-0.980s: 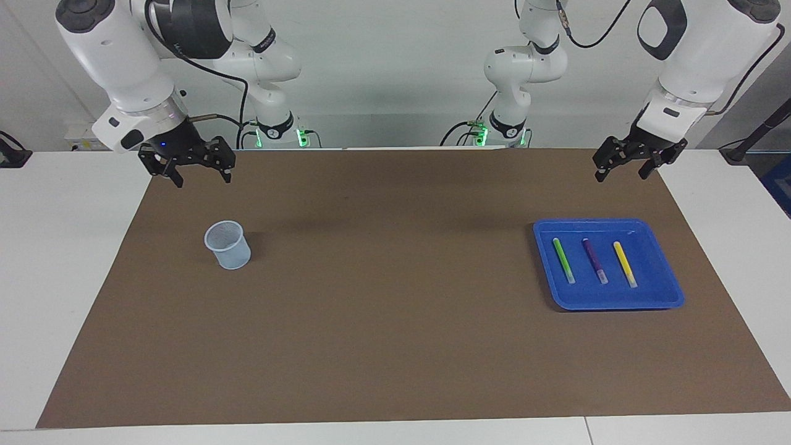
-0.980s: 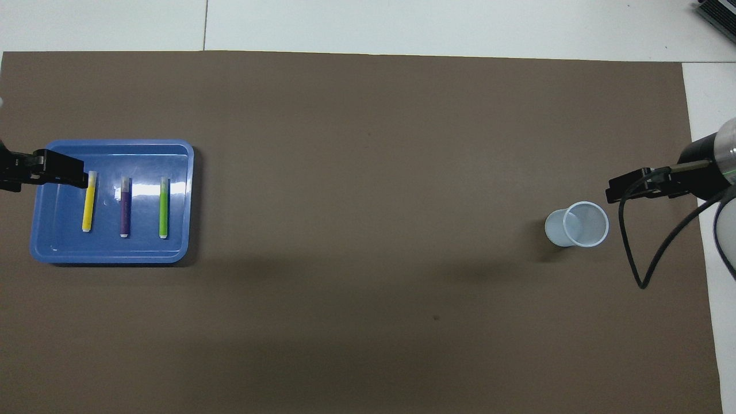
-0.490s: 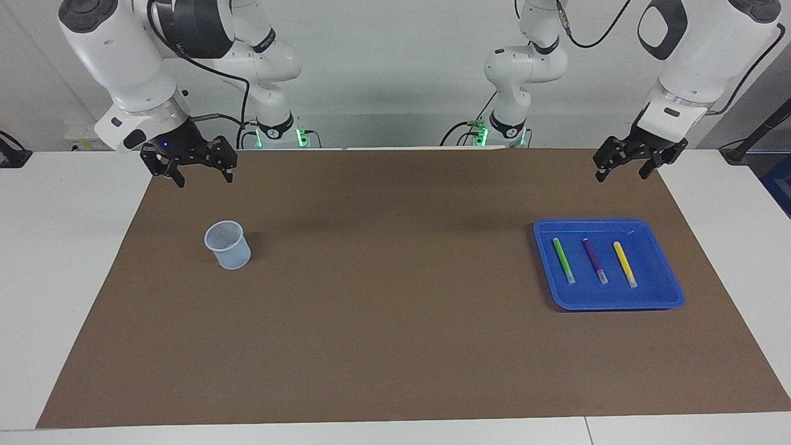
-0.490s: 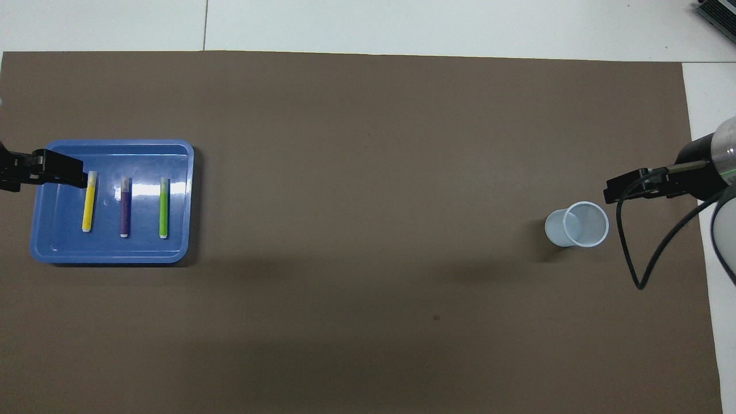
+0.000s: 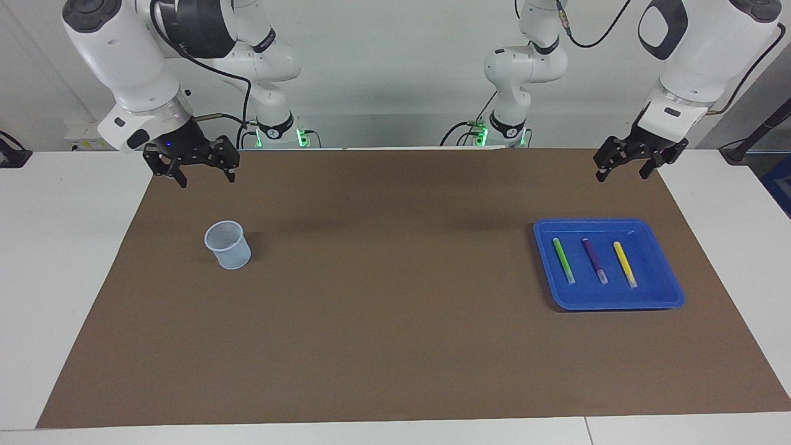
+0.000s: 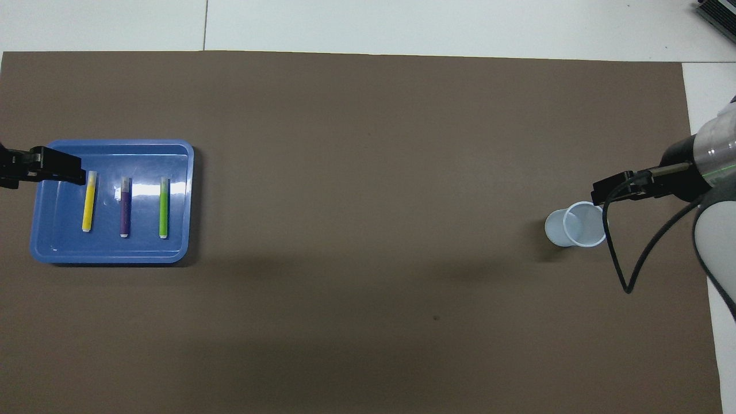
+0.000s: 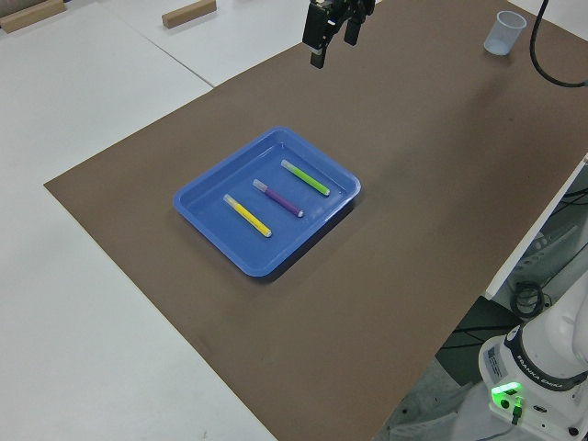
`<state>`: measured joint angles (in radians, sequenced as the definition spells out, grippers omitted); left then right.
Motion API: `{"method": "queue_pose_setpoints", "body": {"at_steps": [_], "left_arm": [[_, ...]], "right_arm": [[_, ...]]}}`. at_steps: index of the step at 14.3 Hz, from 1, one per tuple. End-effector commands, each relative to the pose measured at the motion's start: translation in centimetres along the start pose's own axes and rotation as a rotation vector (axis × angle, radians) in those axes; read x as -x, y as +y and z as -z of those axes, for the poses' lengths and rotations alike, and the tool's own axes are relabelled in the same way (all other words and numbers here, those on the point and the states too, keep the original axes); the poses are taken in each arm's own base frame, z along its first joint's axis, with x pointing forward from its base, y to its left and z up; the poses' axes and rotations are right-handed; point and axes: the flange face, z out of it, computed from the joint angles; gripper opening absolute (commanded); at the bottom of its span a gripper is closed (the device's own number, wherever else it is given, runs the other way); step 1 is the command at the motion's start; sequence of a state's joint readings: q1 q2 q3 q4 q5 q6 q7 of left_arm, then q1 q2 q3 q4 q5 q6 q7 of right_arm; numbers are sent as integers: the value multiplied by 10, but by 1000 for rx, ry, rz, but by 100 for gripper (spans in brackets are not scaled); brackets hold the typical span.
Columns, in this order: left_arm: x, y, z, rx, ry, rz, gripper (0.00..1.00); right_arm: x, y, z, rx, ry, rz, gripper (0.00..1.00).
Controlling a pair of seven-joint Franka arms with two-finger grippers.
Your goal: Transfer and insert pens with both arms
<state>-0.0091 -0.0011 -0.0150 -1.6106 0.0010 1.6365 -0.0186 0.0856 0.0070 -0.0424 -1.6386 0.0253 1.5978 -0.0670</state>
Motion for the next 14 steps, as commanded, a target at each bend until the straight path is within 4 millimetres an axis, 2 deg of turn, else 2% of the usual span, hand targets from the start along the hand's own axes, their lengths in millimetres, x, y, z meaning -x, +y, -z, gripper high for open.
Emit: {"method": "queue_pose_setpoints", "body": {"at_steps": [1,3,9,12,14], "left_arm": [[6,-2,2,-15,26,21,100],[8,-19,-3,6,25,54,100],[21,-20,-31,6,60,56,100],[21,-18,-46,6,51,52,100],[19,-16,-60,9,47,49,100]], "right_arm": [[9,1,-1,-21,-3,-14,100],[10,0,0,-21,-3,-11,100],[16,-1,-7,-29,-25,-4,100],[13,-4,-6,-25,-1,29,100],[14,-7,-14,-24,10,43,100]]}}
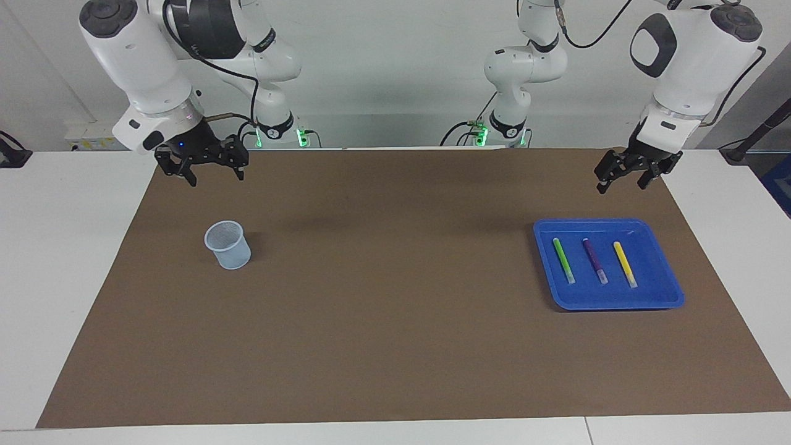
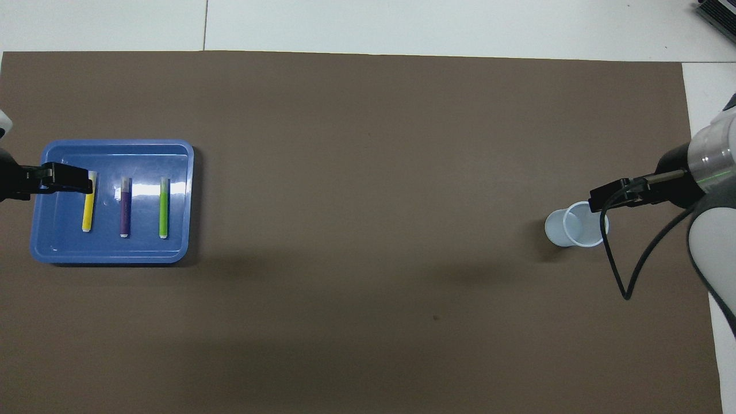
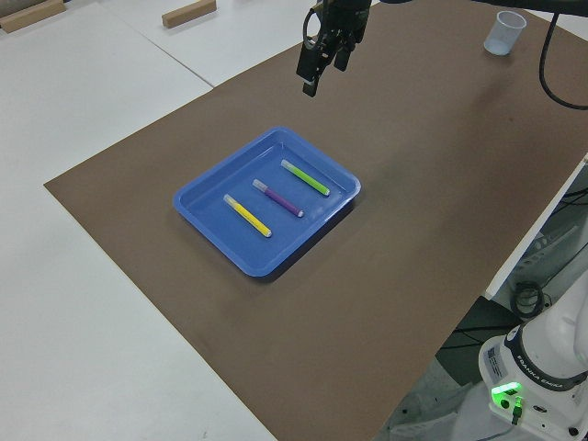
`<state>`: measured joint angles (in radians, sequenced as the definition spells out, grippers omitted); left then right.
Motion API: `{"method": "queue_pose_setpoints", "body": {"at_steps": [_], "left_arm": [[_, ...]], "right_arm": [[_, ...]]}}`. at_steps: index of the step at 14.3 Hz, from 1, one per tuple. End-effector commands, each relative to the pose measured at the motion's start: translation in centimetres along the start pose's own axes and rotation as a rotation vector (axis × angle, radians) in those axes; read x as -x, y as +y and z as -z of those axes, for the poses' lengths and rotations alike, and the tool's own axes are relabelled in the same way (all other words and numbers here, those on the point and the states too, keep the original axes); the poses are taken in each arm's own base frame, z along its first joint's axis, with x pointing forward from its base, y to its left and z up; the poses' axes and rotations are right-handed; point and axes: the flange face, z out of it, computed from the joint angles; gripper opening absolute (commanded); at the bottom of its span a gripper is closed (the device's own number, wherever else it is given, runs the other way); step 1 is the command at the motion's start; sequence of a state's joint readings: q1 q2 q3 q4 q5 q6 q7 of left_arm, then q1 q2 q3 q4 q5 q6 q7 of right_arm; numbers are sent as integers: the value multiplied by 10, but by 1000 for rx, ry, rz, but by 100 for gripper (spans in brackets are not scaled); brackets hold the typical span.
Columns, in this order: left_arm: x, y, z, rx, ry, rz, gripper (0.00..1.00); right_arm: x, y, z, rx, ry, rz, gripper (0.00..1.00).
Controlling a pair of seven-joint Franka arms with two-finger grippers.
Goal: Transfer and insert pens with both arms
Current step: 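Grasp the green pen with the left gripper while the right gripper approaches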
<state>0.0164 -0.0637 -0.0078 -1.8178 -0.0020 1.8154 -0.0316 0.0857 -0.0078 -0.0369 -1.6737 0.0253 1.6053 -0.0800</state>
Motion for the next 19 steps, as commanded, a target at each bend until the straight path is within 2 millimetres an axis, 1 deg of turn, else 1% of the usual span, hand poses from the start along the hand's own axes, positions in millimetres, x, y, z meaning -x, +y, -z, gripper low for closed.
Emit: {"method": "queue_pose_setpoints", "body": {"at_steps": [1,3,4,6,7,8,9,11,12,14,16,17,19], "left_arm": [[8,3,-21,9,9,1,100],[7,5,-39,10,12,-1,100],[6,5,-50,10,4,-2,100],[0,5,-70,10,-6,-2,100],[-2,5,-83,10,-10,-2,100],[-3,5,-88,13,-1,0,100],[-2,5,-98,15,-4,2,99],[-7,6,-113,15,-2,2,99],[-10,6,-121,15,-1,3,99],[-12,6,-133,18,2,5,98],[-16,6,-148,24,2,8,97],[-18,6,-155,24,2,10,97],[-23,6,-172,25,2,12,97]], "right_arm": [[10,-12,-8,-23,28,35,100],[11,-16,-12,-25,25,40,100],[11,-25,-12,-30,29,50,100],[11,-26,-18,-35,25,48,100],[11,-28,-23,-49,20,39,100],[10,-29,-26,-68,30,9,100],[11,-30,-30,-81,27,-16,100],[13,-33,-33,-92,28,-31,100],[12,-39,-34,-104,35,-27,100],[9,-41,-46,-125,44,-48,100],[7,-58,-52,-132,59,-31,100],[4,-58,-56,-133,63,-45,100],[2,-58,-55,-136,73,-50,100]]}}
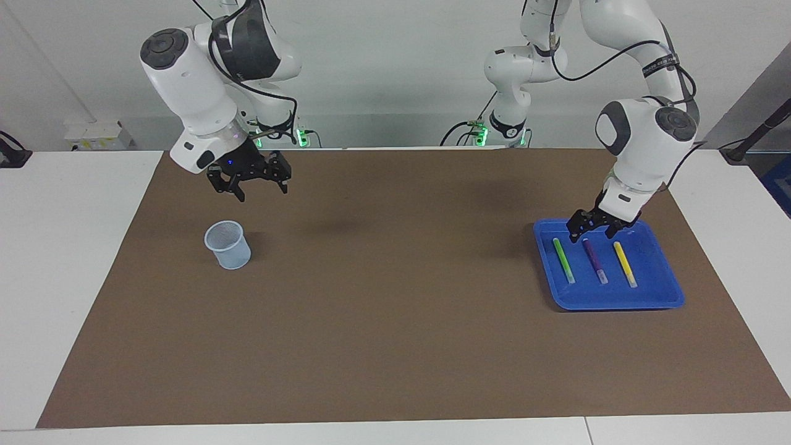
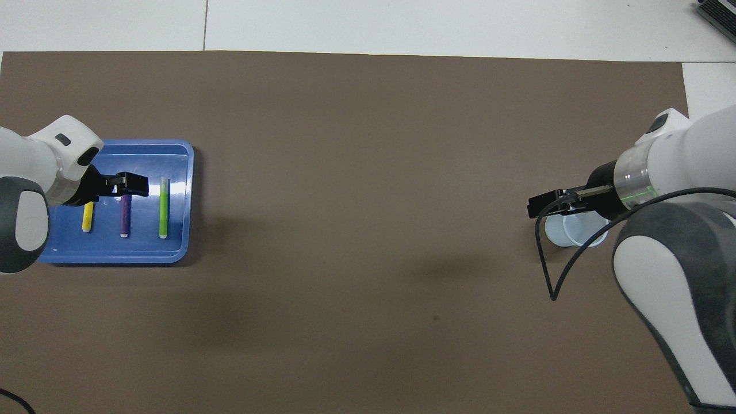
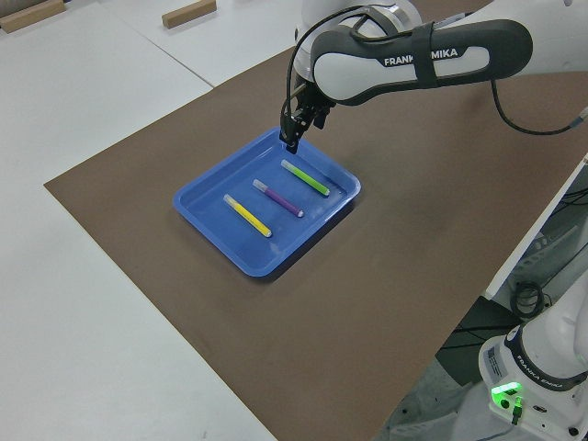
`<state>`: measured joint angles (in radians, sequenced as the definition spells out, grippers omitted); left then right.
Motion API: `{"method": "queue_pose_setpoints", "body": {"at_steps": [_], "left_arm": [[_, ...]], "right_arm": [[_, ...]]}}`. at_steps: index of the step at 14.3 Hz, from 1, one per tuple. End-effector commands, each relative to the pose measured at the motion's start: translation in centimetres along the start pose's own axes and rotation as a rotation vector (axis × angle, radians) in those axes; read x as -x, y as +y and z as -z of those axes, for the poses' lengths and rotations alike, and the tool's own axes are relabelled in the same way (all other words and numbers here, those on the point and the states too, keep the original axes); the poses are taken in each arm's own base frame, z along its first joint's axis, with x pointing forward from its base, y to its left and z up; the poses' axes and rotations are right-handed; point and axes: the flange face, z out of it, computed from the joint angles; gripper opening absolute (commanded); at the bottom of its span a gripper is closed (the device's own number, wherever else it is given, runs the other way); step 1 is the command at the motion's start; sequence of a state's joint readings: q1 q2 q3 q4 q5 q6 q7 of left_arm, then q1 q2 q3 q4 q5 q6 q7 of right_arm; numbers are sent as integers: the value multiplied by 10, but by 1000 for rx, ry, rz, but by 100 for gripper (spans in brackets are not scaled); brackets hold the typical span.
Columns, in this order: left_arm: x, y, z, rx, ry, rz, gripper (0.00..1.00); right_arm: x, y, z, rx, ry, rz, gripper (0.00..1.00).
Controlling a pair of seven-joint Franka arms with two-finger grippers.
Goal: Transfer and insert pens with both arms
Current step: 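Grasp the green pen with the left gripper while the right gripper approaches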
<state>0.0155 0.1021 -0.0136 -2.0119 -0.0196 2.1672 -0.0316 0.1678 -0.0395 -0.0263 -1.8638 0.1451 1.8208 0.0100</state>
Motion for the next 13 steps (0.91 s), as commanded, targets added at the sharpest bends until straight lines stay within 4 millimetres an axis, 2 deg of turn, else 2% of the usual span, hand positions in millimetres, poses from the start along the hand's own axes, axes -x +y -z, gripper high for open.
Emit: {"method": "queue_pose_setpoints", "body": {"at_steps": [1,3,7,9,13], "left_arm": [[-6,2,-24,9,18,5,96],[-11,3,-47,9,22,6,96],[-18,3,-72,8,29,3,95],[-21,3,-88,9,40,5,93],[-21,3,-94,8,35,6,86]], "right_arm": [[3,1,1,-25,30,-23,100],[2,-11,-3,-62,31,-35,100],[-8,-13,-13,-81,48,-86,100],[-11,-22,-17,-84,60,-76,100],[-11,-23,-17,-87,60,-106,100]]}}
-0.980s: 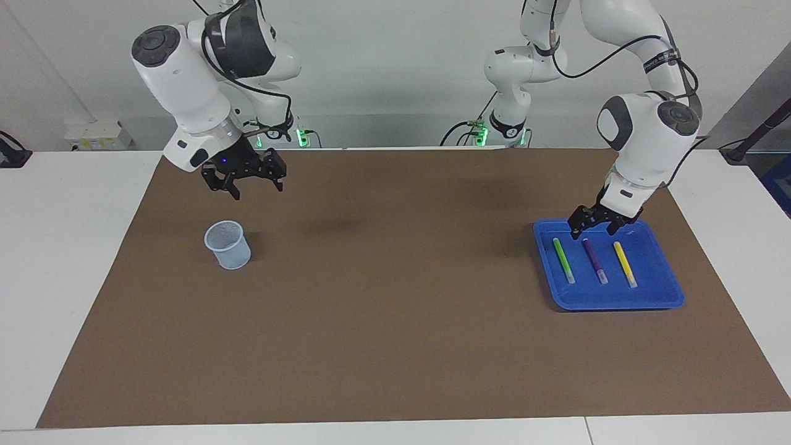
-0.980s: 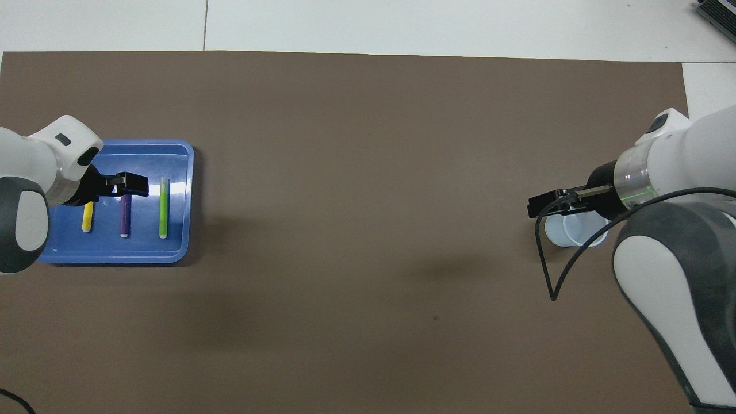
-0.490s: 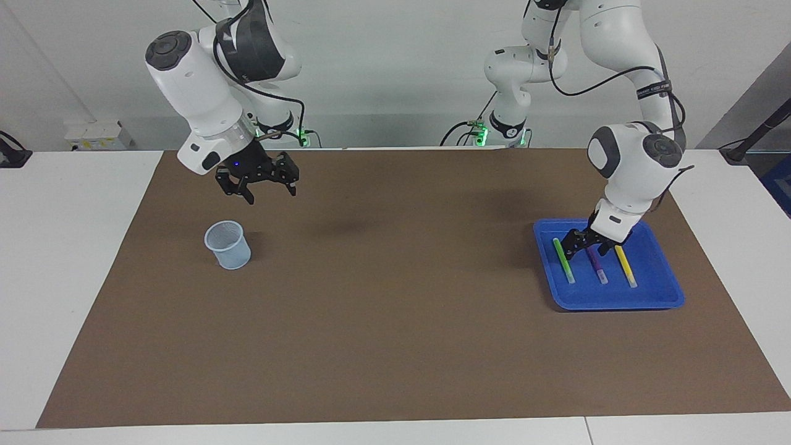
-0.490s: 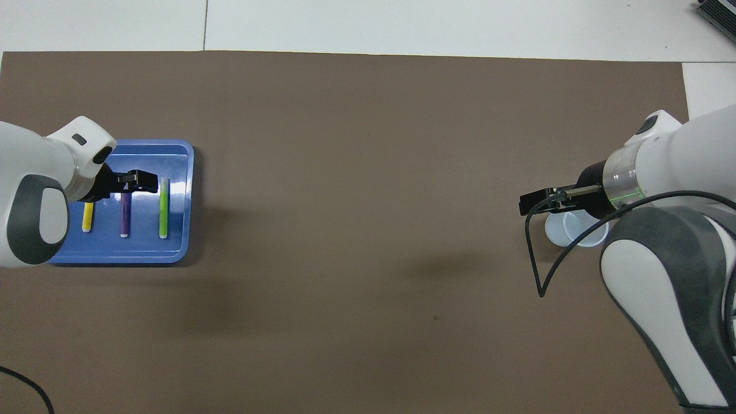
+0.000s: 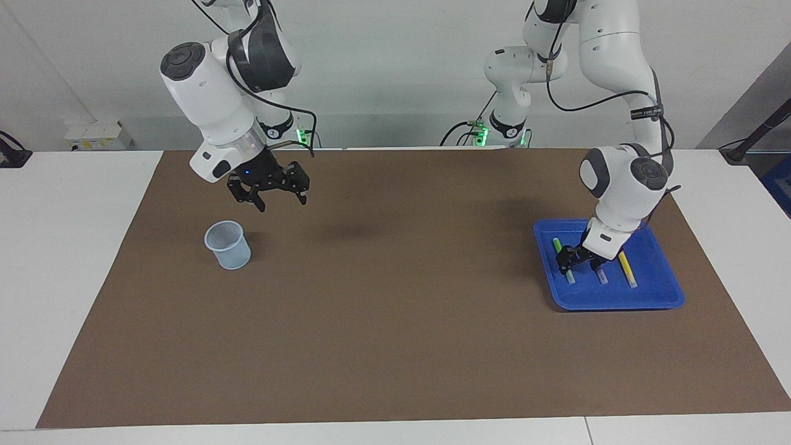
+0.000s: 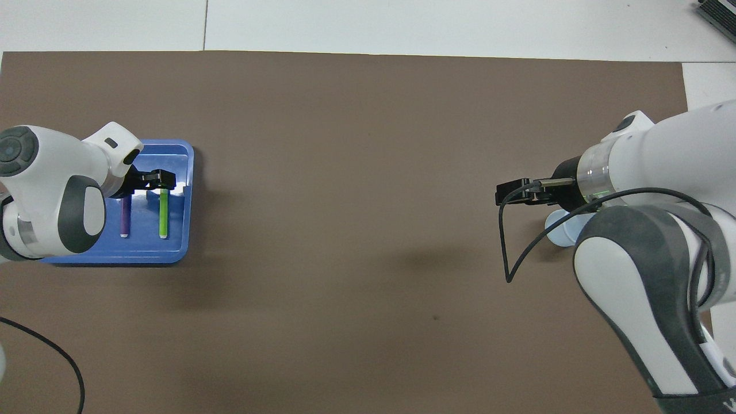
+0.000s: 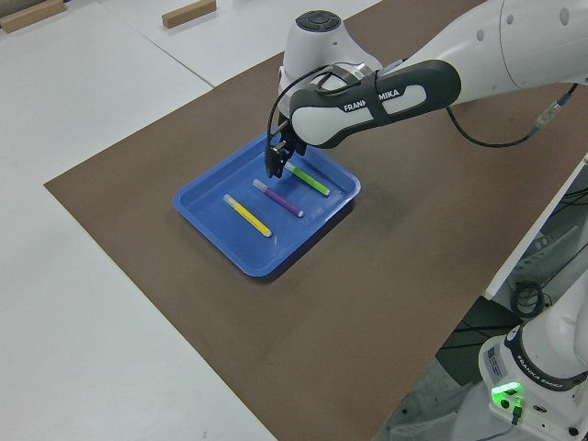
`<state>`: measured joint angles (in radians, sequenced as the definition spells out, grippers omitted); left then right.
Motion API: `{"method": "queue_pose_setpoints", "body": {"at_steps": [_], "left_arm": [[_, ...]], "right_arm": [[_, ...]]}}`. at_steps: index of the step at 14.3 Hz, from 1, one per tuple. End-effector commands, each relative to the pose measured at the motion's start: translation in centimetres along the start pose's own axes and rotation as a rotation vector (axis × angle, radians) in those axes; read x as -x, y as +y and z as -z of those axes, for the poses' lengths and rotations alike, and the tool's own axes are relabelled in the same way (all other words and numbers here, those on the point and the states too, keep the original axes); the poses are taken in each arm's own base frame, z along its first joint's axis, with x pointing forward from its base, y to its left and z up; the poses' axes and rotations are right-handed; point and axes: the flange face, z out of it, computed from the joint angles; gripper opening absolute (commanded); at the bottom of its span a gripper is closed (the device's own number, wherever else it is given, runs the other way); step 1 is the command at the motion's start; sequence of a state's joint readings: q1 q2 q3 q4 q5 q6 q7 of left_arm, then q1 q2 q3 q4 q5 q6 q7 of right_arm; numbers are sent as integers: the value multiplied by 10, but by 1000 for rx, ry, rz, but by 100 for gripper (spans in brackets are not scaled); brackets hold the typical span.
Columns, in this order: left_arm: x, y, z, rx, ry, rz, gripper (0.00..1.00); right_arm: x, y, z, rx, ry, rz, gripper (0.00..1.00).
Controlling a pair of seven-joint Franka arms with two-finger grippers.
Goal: Transfer and insert pens with both arms
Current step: 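Grasp the green pen with the left gripper while the right gripper approaches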
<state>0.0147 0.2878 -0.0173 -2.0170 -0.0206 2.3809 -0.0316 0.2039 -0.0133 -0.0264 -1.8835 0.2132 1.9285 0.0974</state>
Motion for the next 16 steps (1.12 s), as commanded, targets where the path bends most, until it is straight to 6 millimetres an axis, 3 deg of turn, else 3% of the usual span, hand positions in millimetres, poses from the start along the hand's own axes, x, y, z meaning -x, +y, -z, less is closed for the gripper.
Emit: {"method": "queue_pose_setpoints", "body": {"at_steps": [1,12,16], "left_arm": [[0,0,-2,4,11,6,86],[7,-1,-21,3,-33,11,76],[10,1,-21,3,-65,9,62]], "right_arm": [[1,-4,-1,-21,7,-29,100],[14,-52,-14,-105,-36,-142,100],[10,-57,-30,-188,-17,-212,100]]}}
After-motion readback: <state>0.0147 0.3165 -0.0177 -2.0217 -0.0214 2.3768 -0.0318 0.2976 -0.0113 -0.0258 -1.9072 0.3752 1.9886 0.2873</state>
